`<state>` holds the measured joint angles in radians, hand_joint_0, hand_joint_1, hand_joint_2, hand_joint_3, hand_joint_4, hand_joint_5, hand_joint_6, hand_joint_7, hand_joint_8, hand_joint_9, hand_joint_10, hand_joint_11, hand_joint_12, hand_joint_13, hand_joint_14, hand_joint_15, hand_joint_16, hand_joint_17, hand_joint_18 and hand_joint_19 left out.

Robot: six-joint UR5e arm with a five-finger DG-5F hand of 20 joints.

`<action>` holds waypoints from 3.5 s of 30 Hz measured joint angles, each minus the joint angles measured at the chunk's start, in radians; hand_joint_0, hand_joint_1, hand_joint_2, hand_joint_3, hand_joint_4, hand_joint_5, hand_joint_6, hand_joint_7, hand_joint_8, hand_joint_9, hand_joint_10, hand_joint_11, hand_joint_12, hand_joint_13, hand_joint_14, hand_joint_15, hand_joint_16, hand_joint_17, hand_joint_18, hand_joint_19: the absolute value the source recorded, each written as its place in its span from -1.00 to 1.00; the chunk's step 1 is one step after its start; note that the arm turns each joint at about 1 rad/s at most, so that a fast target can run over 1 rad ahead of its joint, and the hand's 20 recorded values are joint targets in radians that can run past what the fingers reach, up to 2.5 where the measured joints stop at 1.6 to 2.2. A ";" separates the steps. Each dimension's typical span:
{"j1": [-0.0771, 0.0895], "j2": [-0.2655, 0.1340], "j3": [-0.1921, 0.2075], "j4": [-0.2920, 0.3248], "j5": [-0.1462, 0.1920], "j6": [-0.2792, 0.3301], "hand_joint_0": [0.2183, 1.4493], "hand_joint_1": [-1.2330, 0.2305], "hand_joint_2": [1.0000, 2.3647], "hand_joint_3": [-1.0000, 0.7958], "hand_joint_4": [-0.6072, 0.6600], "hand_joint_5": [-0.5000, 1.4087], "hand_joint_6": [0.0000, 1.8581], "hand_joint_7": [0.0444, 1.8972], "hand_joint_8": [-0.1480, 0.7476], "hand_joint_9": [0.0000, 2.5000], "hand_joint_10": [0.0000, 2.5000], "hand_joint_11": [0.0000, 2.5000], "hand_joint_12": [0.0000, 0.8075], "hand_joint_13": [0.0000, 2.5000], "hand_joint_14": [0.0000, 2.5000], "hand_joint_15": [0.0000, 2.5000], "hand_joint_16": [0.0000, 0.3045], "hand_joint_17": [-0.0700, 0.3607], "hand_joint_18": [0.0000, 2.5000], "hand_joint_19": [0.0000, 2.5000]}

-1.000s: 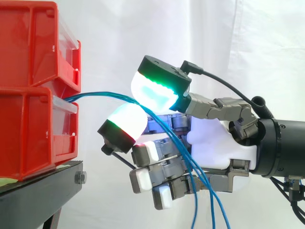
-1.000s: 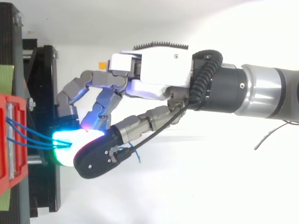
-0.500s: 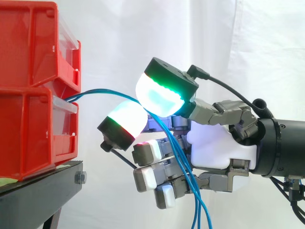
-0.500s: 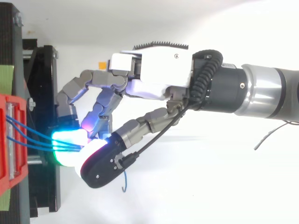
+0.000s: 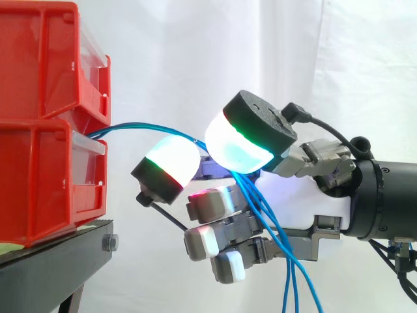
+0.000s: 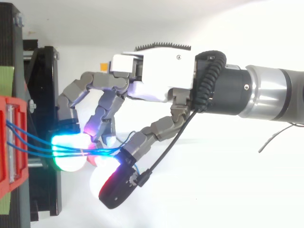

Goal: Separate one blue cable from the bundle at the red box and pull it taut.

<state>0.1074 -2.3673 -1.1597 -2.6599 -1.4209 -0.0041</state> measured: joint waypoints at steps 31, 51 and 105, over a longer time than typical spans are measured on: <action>0.000 0.000 0.009 -0.018 -0.006 0.001 -0.19 -0.68 -1.00 -0.44 -0.08 -0.60 0.01 0.11 0.07 0.04 -0.99 -0.07 -0.13 -0.09 -0.98 -0.31 -0.72 -0.23 -0.13 -0.31; 0.000 0.000 0.011 -0.023 -0.021 0.001 -0.49 -0.13 -1.00 -0.44 0.07 -0.59 -0.04 0.04 0.09 0.11 -0.99 -0.08 -0.06 -0.06 -0.98 -0.29 -0.70 -0.19 -0.12 -0.27; -0.007 0.000 0.026 -0.033 -0.038 0.001 -0.45 -0.34 -1.00 -0.44 0.06 -0.58 -0.06 0.11 0.05 0.08 -0.99 -0.05 -0.05 -0.16 -0.98 -0.27 -0.68 -0.17 -0.31 -0.32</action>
<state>0.1000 -2.3671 -1.1339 -2.6933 -1.4588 -0.0031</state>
